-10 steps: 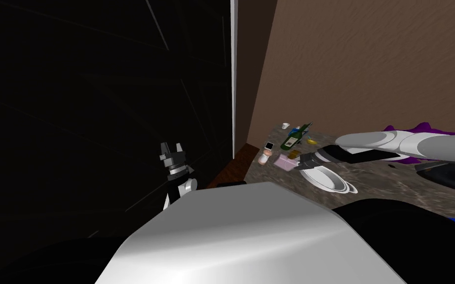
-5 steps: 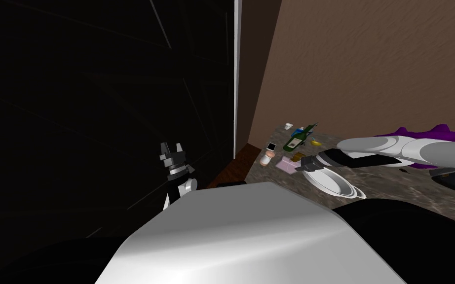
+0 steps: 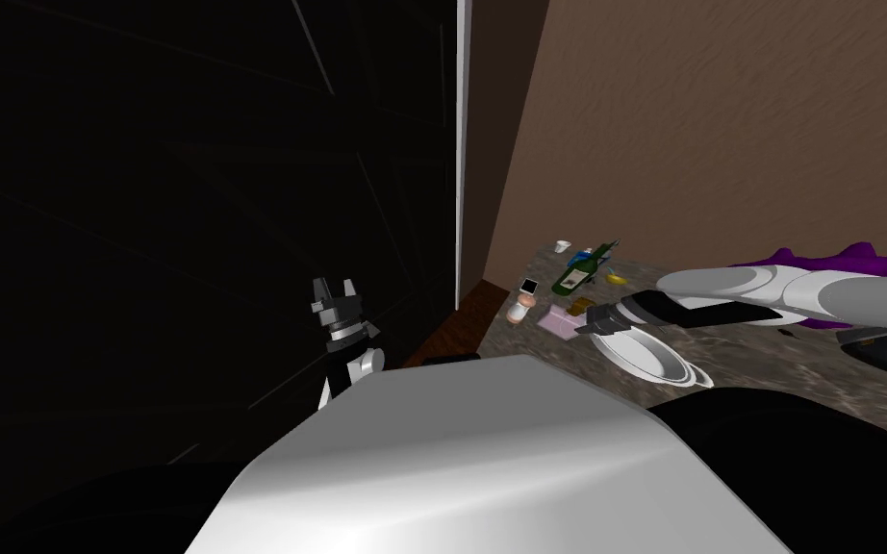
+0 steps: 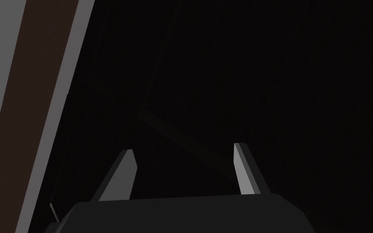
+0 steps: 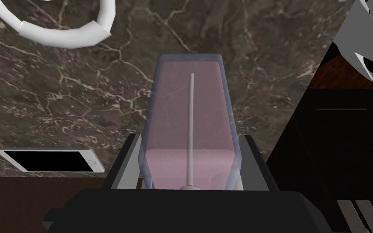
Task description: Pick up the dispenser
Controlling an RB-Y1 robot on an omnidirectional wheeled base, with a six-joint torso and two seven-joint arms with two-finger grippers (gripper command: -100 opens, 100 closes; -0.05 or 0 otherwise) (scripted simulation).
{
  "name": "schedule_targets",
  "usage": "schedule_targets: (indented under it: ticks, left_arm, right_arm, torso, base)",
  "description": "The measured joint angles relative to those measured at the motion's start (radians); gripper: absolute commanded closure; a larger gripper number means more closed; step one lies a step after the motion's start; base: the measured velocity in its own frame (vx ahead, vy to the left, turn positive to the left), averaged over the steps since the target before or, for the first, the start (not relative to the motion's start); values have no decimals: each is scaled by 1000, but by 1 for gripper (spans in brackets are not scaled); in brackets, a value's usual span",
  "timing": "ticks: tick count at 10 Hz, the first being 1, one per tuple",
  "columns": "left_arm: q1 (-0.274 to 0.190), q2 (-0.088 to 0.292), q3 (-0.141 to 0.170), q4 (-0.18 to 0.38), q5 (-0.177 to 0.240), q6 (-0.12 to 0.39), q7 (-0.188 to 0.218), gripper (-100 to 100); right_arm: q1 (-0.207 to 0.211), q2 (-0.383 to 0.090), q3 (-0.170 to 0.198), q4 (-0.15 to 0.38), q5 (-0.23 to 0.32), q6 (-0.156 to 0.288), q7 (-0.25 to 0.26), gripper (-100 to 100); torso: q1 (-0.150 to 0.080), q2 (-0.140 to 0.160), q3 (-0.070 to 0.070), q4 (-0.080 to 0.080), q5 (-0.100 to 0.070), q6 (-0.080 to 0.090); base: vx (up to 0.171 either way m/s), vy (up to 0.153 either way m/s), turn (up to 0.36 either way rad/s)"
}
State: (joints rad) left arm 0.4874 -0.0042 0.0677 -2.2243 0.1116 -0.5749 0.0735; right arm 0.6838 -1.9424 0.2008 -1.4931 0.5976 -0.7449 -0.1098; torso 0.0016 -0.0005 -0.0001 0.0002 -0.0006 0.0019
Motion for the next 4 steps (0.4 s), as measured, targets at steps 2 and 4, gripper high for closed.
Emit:
schedule_targets:
  ticks: [2,4]
  left_arm:
    - [0,0,0,0,0,0,0,0]
    - [0,0,0,0,0,0,0,0]
  right_arm:
    - [-11,-45,-1,-3,-29,-18,-3,100]
    - [-1,-42,-36,-3,0,-34,-30,0]
  torso:
    - [0,2,1,0,0,1]
    - [0,1,1,0,0,0]
  base:
    - [-24,-18,-72]
    - [-3,-3,-4]
